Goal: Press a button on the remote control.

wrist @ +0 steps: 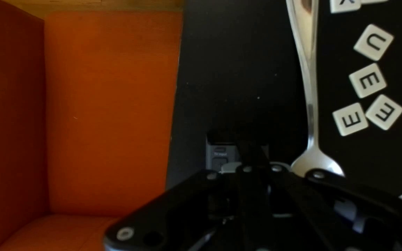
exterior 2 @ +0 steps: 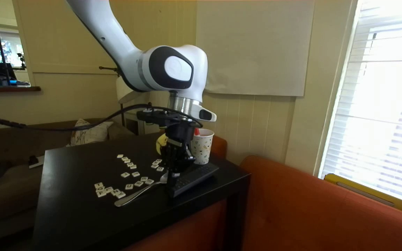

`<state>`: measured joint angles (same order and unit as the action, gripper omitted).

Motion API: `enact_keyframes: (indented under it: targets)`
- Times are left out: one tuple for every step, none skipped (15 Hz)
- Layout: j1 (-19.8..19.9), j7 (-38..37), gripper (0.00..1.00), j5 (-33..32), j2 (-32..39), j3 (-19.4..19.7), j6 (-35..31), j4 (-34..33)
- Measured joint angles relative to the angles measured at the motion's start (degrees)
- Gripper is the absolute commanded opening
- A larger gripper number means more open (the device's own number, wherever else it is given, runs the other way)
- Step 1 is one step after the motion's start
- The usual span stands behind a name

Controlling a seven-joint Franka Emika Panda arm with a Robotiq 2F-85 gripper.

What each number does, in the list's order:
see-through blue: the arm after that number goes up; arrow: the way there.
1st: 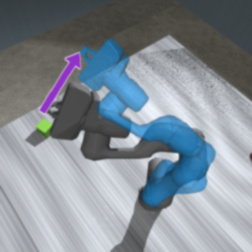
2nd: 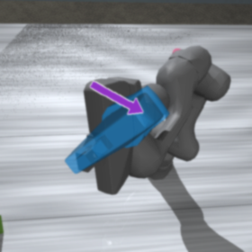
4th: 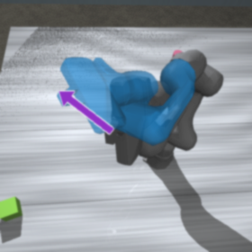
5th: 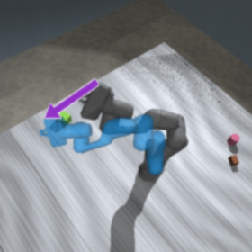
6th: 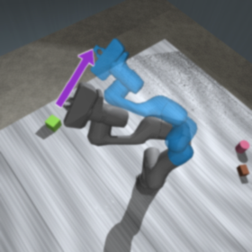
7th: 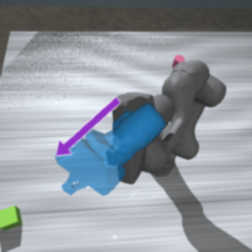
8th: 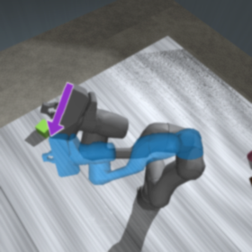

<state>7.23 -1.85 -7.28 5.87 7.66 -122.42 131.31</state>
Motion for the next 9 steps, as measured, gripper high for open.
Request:
enact_keyframes:
  targets:
    - [0.0,0.0,0.0,0.0,0.0,0.0,0.0,0.0]
    - [0.0,-0.1,0.0,0.0,0.0,0.0,0.0,0.0]
    - [0.0,-0.4,0.0,0.0,0.0,0.0,0.0,0.0]
    - [0.0,-0.9,0.0,0.0,-0.1,0.0,0.0,-0.1]
    - [0.0,-1.2,0.0,0.0,-0.1,0.0,0.0,-0.2]
    - [0.0,-1.4,0.0,0.0,-0.2,0.0,0.0,-0.3]
    - [0.0,-1.5,0.0,0.0,-0.3,0.0,0.0,-0.3]
    - [0.0,-1.6,0.0,0.0,-0.4,0.0,0.0,-0.4]
    - [0.0,-1.7,0.0,0.0,-0.4,0.0,0.3,-0.4]
